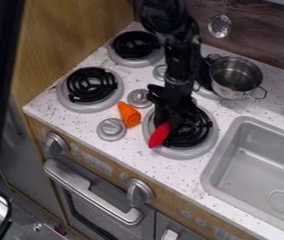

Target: Moved the red spoon to the bottom right burner

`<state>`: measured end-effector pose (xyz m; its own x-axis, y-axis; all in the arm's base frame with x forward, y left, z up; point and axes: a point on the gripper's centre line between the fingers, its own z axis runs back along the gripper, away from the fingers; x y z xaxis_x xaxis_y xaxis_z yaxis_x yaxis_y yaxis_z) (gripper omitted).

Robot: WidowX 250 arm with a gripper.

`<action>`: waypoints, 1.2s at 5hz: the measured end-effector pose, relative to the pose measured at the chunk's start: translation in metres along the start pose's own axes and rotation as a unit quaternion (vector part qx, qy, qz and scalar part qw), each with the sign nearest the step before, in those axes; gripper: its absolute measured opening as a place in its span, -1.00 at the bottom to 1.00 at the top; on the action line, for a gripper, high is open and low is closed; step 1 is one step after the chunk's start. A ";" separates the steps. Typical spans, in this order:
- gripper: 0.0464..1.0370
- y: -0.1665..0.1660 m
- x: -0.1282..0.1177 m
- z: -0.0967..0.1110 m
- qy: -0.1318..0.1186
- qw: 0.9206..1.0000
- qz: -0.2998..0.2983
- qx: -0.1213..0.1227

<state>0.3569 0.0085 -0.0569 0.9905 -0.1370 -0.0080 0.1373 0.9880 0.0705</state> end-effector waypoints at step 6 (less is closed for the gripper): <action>0.92 0.004 -0.006 0.066 -0.083 0.992 0.087 -0.043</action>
